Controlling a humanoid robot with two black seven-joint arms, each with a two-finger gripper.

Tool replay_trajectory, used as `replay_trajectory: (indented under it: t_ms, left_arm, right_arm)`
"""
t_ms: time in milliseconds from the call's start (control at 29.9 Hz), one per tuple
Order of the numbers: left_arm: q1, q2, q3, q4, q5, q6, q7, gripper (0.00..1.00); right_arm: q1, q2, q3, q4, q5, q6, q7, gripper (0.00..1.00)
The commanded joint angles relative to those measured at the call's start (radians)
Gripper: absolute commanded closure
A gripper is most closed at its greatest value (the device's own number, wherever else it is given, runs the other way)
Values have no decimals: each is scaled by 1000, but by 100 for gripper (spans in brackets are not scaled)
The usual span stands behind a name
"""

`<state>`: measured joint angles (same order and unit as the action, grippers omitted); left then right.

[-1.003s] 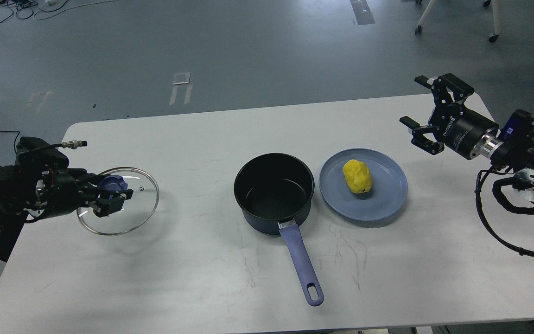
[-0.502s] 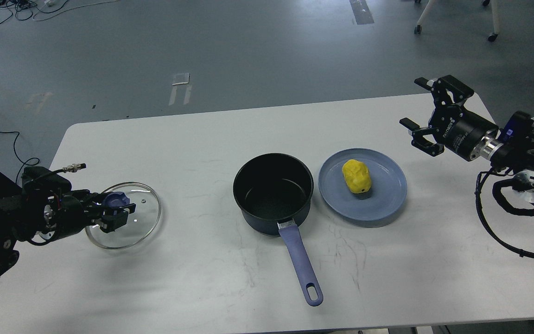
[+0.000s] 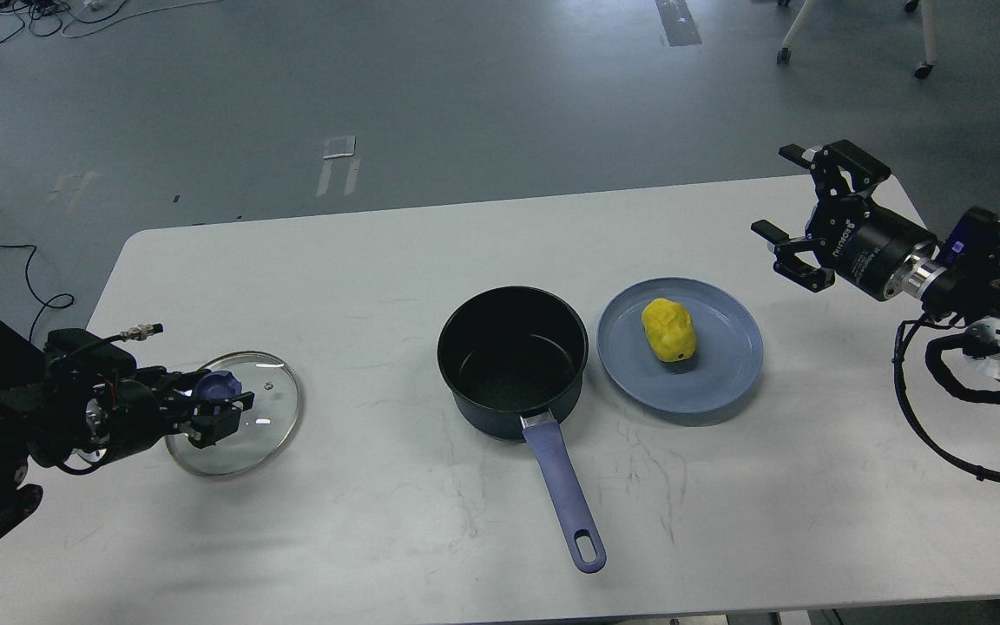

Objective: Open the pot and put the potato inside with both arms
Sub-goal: 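Lift the glass lid off the pot and set it down beside the left arm, then open the left gripper and raise it away from the lid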

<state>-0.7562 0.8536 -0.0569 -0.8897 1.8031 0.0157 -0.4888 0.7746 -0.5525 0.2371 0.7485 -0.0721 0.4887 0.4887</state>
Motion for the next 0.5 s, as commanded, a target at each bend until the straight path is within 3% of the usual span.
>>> replay_trajectory:
  t_ms: [0,167,267,301,334,401,468]
  left_arm:
    - [0,8,-11,-5,-2,-6,0,2]
    - [-31,28,-29,-46,-106,-46,0,2]
    - [-142,91,-37,-141,-359,-182,0,2]
    - [-196,94,-37,-155,-496,-268,0,2]
    - [-196,94,-37,-155,-498,-269,0,2]
    - [-285,91,-44,-158,-823,-425,0,2]
    - [-313,84,-61,-156,-1068,-483,0,2]
  right_arm:
    - [0,-1,1,0,0,0,0,0]
    - [3,-6,1,0,0,0,0,0]
    - [8,-18,-1,0,0,0,0,0]
    - [12,-21,1,0,0,0,0,0]
    - [12,-21,1,0,0,0,0,0]
    - [17,-24,1,6,0,0,0,0]
    - [18,-32,1,26,0,0,0,0]
